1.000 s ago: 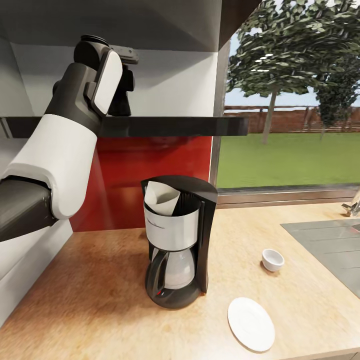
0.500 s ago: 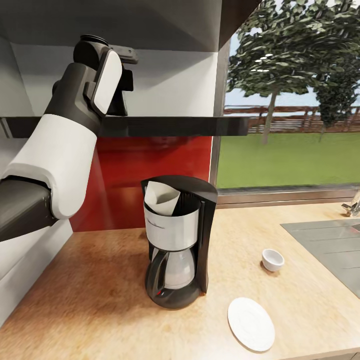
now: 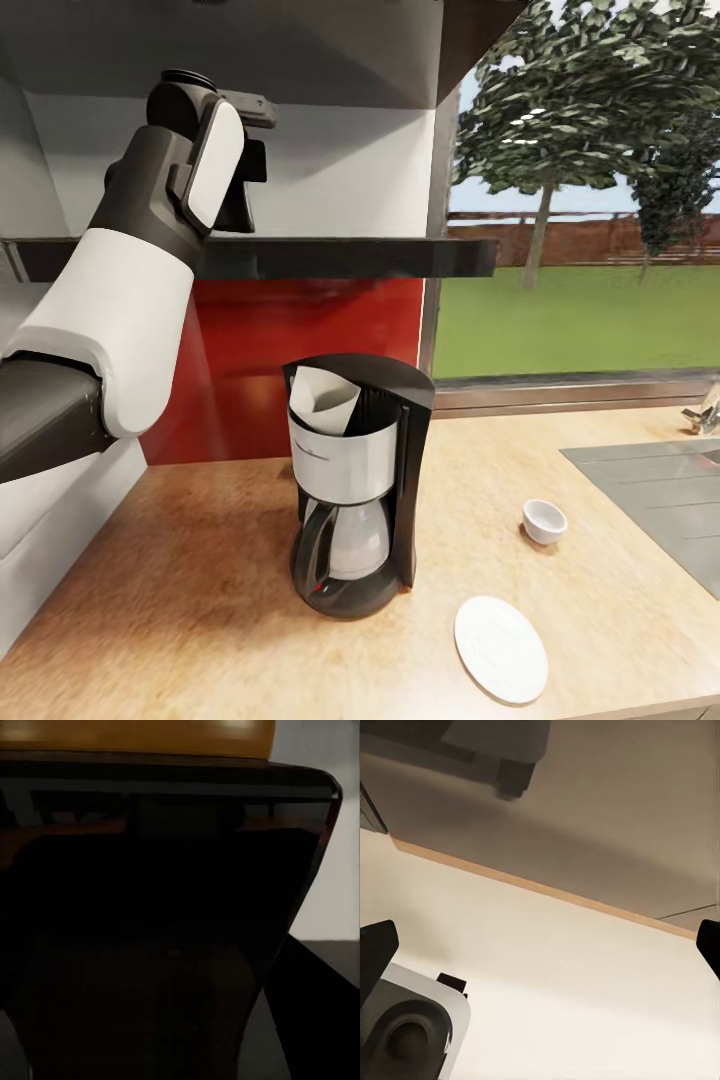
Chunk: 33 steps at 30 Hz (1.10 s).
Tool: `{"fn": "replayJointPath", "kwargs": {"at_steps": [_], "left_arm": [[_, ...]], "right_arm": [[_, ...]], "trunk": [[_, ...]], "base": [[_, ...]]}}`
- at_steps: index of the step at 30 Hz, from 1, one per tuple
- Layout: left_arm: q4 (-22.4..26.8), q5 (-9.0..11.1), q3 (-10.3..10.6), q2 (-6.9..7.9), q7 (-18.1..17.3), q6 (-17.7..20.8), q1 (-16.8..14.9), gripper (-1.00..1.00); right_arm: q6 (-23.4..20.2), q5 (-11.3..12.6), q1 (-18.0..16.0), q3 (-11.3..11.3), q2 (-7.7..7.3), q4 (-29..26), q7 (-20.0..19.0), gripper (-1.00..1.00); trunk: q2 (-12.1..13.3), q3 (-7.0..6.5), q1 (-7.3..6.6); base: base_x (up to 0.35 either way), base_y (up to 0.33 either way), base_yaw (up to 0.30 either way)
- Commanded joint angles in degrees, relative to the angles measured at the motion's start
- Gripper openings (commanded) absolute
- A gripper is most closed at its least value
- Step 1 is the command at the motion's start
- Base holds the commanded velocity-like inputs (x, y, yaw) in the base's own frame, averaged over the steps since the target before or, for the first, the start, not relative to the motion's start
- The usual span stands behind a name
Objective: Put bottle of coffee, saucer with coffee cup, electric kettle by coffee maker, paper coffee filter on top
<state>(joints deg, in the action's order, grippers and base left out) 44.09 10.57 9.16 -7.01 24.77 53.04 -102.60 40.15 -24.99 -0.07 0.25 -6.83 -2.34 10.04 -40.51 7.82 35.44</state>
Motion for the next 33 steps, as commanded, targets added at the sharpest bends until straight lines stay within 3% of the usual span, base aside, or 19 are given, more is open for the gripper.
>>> {"fn": "replayJointPath", "kwargs": {"at_steps": [1, 12, 33], "left_arm": [[0.01, 0.63, 0.16, 0.05, 0.54, 0.13, -0.06, -1.00], [0.12, 0.74, 0.16, -0.02, 0.54, 0.13, -0.06, -1.00], [0.21, 0.77, 0.20, -0.02, 0.54, 0.21, -0.06, -1.00]], "right_arm": [[0.02, -0.60, 0.01, 0.02, -0.02, -0.03, 0.52, 1.00], [0.02, -0.61, 0.00, 0.02, -0.01, -0.03, 0.52, 1.00], [0.02, -0.60, 0.02, 0.00, -0.03, -0.05, 0.58, 1.00]], "trunk": [[-0.05, 0.08, 0.01], [-0.05, 0.08, 0.01], [-0.05, 0.08, 0.01]], "base": [[0.000, 0.000, 0.000], [-0.025, 0.000, 0.000], [-0.225, 0.000, 0.000]]}}
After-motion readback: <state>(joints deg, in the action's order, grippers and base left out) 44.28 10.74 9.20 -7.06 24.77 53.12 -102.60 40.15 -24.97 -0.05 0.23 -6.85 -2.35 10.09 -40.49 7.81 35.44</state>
